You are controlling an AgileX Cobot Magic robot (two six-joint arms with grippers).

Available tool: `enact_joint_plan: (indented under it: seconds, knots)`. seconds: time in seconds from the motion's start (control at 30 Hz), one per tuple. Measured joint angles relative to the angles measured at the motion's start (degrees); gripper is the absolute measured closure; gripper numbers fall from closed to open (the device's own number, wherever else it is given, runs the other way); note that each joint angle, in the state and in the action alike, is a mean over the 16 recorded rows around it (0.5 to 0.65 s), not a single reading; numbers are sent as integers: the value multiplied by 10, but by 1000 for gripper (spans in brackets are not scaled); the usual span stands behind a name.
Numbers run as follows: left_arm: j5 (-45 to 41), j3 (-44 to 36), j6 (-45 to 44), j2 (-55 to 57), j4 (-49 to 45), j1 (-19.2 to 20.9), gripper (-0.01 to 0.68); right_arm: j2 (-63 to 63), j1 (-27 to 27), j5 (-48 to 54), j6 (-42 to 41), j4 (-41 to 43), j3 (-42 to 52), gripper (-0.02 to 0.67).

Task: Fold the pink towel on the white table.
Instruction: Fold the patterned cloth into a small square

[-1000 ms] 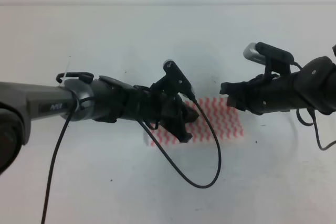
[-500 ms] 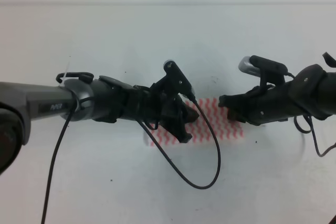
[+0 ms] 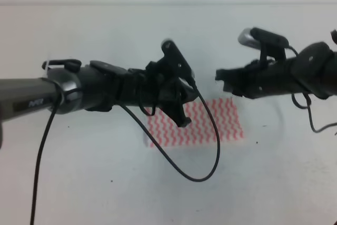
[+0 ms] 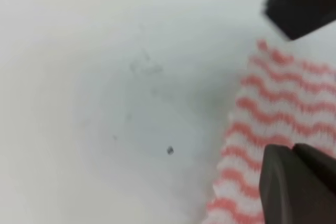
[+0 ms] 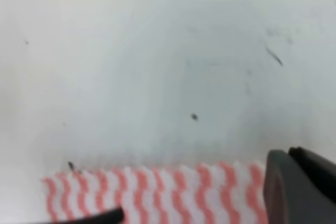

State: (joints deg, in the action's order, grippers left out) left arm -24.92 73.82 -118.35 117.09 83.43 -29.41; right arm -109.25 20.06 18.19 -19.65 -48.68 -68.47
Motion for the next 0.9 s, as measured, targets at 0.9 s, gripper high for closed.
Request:
enact_joint_plan:
  seconds: [0.9]
  knots:
    - [11,-33,107,-37,-43,0,673,-62,-16,25,0,18,-53,651]
